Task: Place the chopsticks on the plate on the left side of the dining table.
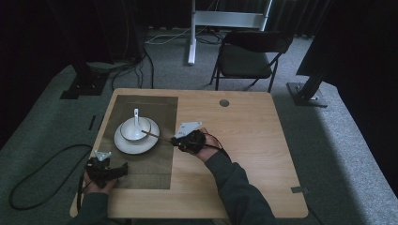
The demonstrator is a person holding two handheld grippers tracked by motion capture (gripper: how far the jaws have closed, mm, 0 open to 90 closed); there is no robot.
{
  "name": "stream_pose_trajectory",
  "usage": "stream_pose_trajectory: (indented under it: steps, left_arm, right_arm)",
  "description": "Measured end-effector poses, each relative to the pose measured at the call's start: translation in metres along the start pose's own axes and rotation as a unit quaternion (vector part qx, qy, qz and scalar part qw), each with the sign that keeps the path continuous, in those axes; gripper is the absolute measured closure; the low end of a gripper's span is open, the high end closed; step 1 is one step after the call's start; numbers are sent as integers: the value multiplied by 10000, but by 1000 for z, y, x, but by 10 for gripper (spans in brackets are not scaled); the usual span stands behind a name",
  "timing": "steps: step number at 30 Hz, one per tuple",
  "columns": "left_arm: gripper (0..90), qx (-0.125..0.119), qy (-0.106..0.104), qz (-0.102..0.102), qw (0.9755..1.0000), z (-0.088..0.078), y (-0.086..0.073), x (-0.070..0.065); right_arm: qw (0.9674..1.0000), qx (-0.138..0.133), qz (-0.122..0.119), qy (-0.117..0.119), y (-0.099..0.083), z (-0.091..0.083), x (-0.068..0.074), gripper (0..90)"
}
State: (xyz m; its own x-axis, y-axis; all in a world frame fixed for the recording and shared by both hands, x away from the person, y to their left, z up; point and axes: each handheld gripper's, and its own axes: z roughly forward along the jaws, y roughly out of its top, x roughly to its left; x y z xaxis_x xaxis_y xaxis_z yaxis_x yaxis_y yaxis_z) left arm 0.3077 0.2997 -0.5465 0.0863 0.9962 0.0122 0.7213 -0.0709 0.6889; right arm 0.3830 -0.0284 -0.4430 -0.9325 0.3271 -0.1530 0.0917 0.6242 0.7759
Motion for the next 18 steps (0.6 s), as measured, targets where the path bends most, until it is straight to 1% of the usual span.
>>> stream_pose_trajectory:
  steps: [2,8,18]
  left_arm:
    - [1,-2,0,-2,10000,0,0,0]
    - [1,0,-1,-1,10000,0,0,0]
    - [1,-2,0,0,10000,0,0,0]
  right_arm:
    - [10000,18,-56,28,2,2,1,847]
    - [9999,19,-107,83,6,7,3,847]
    - [9996,85,-253,122,13,12,5,847]
